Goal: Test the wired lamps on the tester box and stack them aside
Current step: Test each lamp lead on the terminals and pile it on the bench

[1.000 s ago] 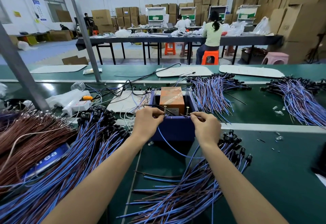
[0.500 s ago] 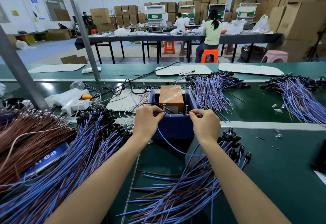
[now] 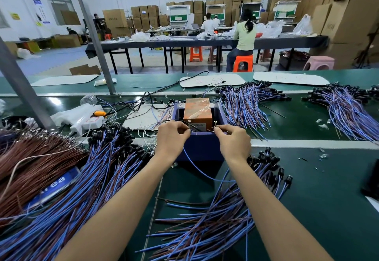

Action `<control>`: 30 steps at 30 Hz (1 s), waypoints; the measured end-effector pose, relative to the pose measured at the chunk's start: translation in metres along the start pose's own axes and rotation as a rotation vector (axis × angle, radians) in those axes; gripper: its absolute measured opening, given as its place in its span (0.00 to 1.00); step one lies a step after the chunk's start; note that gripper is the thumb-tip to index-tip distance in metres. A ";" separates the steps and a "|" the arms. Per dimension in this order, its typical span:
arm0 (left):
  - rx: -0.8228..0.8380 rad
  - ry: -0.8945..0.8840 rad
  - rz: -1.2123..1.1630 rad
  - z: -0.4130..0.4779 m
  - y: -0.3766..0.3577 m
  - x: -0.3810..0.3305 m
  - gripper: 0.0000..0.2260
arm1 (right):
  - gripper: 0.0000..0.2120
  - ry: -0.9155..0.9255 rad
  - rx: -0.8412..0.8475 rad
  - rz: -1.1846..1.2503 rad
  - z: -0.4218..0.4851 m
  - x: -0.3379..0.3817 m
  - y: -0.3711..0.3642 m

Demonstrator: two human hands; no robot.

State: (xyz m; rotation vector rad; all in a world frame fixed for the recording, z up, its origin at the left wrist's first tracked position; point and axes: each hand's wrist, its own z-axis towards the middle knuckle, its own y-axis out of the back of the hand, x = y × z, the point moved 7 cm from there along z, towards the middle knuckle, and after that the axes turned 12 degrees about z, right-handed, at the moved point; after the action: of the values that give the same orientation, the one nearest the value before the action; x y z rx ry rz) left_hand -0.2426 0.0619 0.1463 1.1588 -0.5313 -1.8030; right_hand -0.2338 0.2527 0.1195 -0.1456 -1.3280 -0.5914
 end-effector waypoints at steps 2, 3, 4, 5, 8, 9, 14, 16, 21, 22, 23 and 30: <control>0.007 -0.002 0.005 0.000 0.001 0.000 0.05 | 0.08 -0.033 -0.001 0.052 -0.003 -0.005 -0.001; 0.011 -0.003 0.008 -0.001 0.001 0.000 0.05 | 0.07 -0.049 -0.008 0.083 -0.004 -0.007 -0.001; 0.013 -0.003 0.010 0.000 0.002 0.000 0.05 | 0.07 -0.063 -0.018 0.114 -0.005 -0.010 -0.001; 0.014 -0.004 0.011 0.000 0.002 0.000 0.05 | 0.07 -0.075 -0.025 0.141 -0.006 -0.012 -0.001; 0.021 0.000 0.016 0.000 0.002 0.000 0.06 | 0.07 -0.098 -0.045 0.177 -0.006 -0.016 -0.001; 0.024 0.002 0.018 0.000 0.002 0.000 0.07 | 0.07 -0.104 -0.055 0.186 -0.006 -0.017 -0.002; 0.021 0.016 0.006 0.000 0.004 0.000 0.06 | 0.07 -0.125 -0.111 0.162 -0.008 -0.020 -0.004; 0.024 0.012 0.003 0.000 0.004 0.000 0.06 | 0.08 -0.113 -0.109 0.154 -0.008 -0.020 -0.005; 0.037 0.018 0.003 -0.003 0.004 0.001 0.06 | 0.08 -0.120 -0.074 0.181 -0.010 -0.018 -0.003; 0.034 0.028 -0.022 -0.007 0.006 0.001 0.06 | 0.08 -0.116 -0.060 0.213 -0.012 -0.017 -0.001; 0.029 0.042 -0.061 -0.014 0.008 0.003 0.05 | 0.07 -0.102 -0.040 0.245 -0.016 -0.014 0.002; 0.382 0.028 -0.467 -0.092 0.023 0.017 0.11 | 0.17 -0.101 0.702 0.231 -0.090 -0.005 -0.018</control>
State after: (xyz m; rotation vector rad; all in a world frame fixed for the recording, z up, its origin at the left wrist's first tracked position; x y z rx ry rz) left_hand -0.1546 0.0458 0.1118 1.6743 -0.6464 -2.1312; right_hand -0.1646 0.2005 0.0877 0.2472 -1.5192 0.0974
